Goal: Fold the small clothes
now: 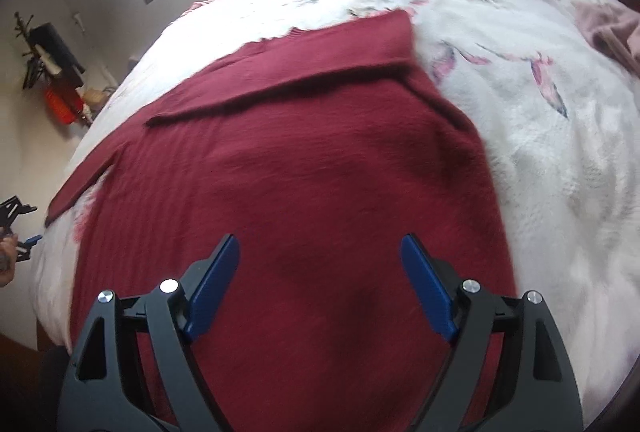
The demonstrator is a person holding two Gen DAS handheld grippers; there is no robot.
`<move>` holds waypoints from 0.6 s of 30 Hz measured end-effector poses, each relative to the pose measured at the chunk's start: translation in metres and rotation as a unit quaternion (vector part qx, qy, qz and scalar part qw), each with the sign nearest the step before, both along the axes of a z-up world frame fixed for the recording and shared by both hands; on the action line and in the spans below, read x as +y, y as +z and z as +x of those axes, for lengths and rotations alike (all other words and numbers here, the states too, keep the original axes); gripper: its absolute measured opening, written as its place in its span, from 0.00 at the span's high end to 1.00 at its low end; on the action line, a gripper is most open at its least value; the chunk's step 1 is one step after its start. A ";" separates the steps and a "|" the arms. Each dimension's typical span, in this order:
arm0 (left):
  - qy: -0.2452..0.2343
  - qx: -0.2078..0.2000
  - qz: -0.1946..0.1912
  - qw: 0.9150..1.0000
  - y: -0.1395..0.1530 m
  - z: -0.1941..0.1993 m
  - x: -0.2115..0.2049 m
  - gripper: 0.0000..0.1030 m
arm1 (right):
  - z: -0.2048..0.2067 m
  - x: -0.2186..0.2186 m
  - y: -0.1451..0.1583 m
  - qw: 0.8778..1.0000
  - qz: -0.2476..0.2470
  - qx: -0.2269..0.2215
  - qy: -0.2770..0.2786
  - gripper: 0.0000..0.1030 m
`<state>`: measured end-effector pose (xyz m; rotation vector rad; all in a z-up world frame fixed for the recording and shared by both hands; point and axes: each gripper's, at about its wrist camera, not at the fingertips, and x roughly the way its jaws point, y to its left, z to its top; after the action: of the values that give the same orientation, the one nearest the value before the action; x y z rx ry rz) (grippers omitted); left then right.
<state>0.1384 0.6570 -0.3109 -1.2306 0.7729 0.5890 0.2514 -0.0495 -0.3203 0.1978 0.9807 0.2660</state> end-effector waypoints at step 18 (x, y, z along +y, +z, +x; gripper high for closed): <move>-0.024 -0.034 -0.025 0.999 -0.014 0.061 0.049 0.84 | -0.021 0.062 0.051 1.000 0.015 -0.006 0.019 0.18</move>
<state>0.1994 0.7056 -0.3248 -1.2681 0.7604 0.4893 0.2299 0.0121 -0.2689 0.2044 0.9702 0.3168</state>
